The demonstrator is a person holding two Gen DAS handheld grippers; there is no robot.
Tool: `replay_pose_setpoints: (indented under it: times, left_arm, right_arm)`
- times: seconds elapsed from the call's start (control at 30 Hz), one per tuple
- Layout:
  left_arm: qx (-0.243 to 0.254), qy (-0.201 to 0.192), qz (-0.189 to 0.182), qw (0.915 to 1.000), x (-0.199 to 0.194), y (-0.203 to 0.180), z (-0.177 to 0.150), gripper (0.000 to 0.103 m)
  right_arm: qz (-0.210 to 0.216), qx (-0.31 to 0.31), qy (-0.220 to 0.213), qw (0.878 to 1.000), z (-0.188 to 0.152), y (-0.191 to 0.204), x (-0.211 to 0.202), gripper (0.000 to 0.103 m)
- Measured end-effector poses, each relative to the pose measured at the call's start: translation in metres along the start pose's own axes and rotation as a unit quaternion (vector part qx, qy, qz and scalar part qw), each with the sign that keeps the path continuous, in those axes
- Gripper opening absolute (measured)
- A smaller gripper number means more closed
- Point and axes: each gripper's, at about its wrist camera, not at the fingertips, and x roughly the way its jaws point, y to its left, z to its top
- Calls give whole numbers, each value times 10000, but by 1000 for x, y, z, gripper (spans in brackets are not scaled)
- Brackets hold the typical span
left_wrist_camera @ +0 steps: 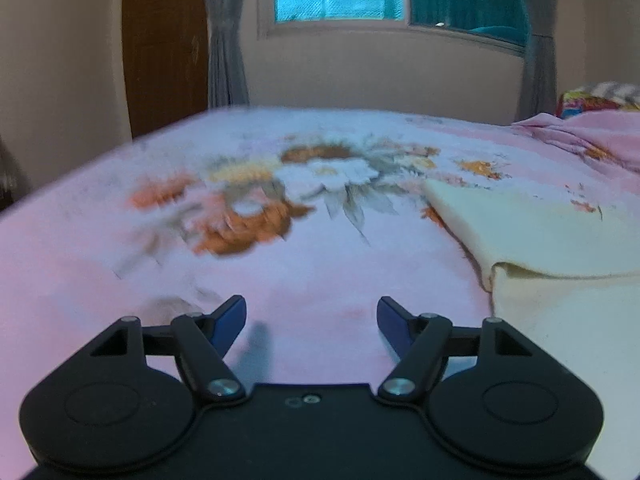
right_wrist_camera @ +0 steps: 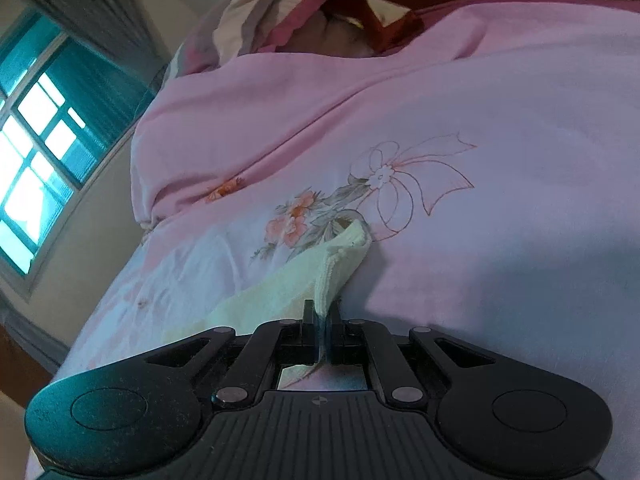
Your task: Fold small clothes
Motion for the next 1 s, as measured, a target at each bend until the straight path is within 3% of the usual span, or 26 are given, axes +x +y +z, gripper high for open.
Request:
replay_pose_setpoints:
  times: [0.07, 0.17, 0.23, 0.57, 0.73, 0.87, 1.0]
  left_arm:
    - [299, 10, 42, 9995, -7, 8, -3, 71]
    - [768, 98, 470, 9959, -8, 16, -15, 71]
    - [598, 416, 385, 9966, 1, 26, -20, 72]
    - [-159, 521, -77, 9985, 11, 51, -22, 73]
    - [-687, 329, 119, 9970, -3, 73, -21, 75]
    - [-504, 593, 391, 9962, -4, 87, -23, 74]
    - [-230, 609, 566, 9963, -10, 103, -26, 76]
  right_arm:
    - [2, 6, -1, 10000, -1, -1, 2, 3]
    - [4, -4, -25, 10000, -3, -1, 4, 3]
    - [26, 22, -20, 10000, -1, -2, 6, 3]
    - [-8, -14, -35, 10000, 0, 0, 7, 3]
    - [4, -34, -25, 10000, 1, 1, 8, 3]
    - [-43, -233, -120, 9996, 4, 11, 4, 3]
    - [-222, -475, -140, 9985, 8, 28, 3, 3]
